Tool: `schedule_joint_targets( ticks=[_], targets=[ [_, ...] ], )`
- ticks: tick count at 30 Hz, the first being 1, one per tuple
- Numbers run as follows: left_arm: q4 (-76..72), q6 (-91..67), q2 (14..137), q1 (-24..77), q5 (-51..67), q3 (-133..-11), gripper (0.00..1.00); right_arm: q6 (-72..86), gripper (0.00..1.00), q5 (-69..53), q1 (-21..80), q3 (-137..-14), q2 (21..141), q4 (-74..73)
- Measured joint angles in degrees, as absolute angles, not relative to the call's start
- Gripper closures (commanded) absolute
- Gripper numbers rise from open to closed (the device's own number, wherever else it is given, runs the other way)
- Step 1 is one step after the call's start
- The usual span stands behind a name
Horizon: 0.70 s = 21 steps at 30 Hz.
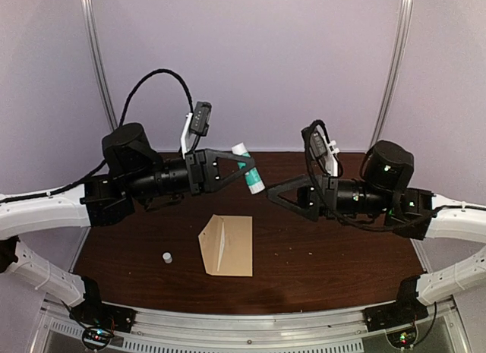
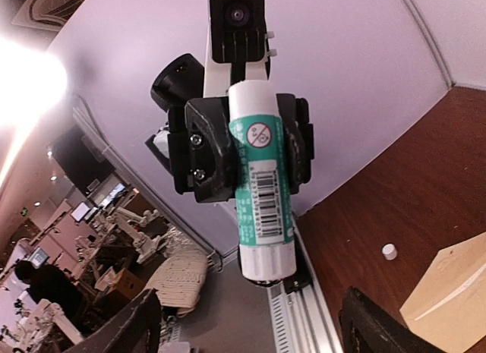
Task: Place the letter into the envelope and seal it
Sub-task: Unscrew the solid glue.
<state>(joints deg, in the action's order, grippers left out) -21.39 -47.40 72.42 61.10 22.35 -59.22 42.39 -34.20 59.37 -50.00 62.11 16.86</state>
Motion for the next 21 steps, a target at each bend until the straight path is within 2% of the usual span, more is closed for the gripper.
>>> schedule_joint_targets(
  ticks=[2, 8, 10, 12, 15, 21],
  targets=[
    [-17.06, -47.22, 70.28, 61.06, 17.30, -59.33, 0.97, 38.74, 0.16, -30.41, 59.37, -51.18, 59.90, 10.28],
    [-5.56, -49.04, 69.12, 61.06, 6.66, -61.30, 0.97, 32.58, 0.28, -14.26, 60.49, -51.72, 56.86, -4.34],
    [-3.22, -50.11, 69.19, 61.06, 4.14, -61.30, 0.97, 31.64, 0.26, -8.36, 62.06, -52.23, 57.98, -7.73],
    [-1.41, -51.42, 69.36, 61.06, 2.31, -61.28, 0.97, 30.98, 0.22, -3.90, 64.45, -52.75, 59.37, -9.34],
    [0.14, -52.99, 69.63, 61.06, 0.84, -61.28, 0.97, 29.78, 0.22, 0.25, 67.94, -55.05, 62.28, -10.28],
    [1.26, -54.50, 69.97, 61.06, 0.40, -60.97, 0.97, 27.29, 0.32, 3.92, 72.38, -61.19, 69.28, -10.04]
  ],
)
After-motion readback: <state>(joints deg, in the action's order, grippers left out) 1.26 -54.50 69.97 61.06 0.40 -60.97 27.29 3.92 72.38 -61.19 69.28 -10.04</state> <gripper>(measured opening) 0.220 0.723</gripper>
